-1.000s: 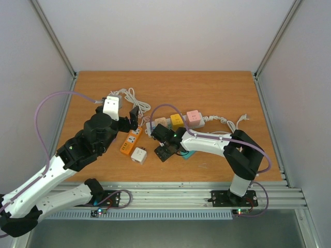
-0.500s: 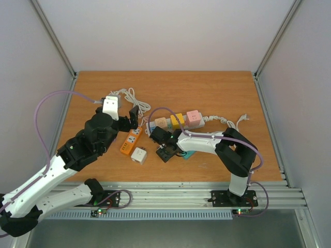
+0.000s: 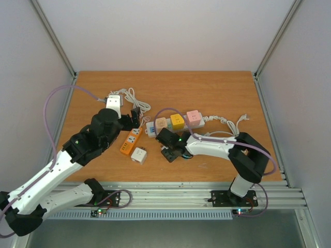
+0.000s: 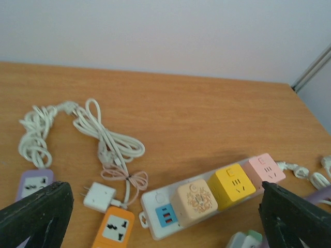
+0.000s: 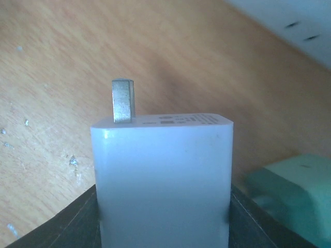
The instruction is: Insert the plug
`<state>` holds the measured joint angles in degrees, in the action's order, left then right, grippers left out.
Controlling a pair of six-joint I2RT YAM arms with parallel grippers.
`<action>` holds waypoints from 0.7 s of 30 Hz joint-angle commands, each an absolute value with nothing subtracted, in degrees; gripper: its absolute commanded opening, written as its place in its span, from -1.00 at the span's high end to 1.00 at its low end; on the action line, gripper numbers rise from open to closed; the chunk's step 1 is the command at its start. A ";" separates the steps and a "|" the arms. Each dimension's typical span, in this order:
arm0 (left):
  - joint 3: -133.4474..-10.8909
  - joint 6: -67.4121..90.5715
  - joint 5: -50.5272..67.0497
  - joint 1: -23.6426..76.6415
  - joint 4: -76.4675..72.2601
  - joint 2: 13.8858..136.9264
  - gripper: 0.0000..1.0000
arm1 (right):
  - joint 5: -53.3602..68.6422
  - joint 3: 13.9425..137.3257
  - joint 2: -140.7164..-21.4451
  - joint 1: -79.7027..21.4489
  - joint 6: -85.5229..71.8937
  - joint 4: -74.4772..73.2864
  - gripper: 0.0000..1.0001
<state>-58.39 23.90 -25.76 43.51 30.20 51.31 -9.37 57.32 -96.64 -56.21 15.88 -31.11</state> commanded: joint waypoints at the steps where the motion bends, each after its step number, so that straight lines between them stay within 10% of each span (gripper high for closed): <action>1: -58.82 28.85 -13.48 40.99 29.40 54.66 -0.94 | -17.62 55.30 -88.98 -55.81 13.40 -28.44 0.07; 21: -49.87 36.93 32.59 38.41 12.85 63.75 -0.80 | -12.52 51.19 -65.64 -55.86 22.35 -21.12 0.06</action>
<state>-51.07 33.93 23.66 38.52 20.60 64.07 -15.90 49.36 -66.74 -55.88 18.28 -22.87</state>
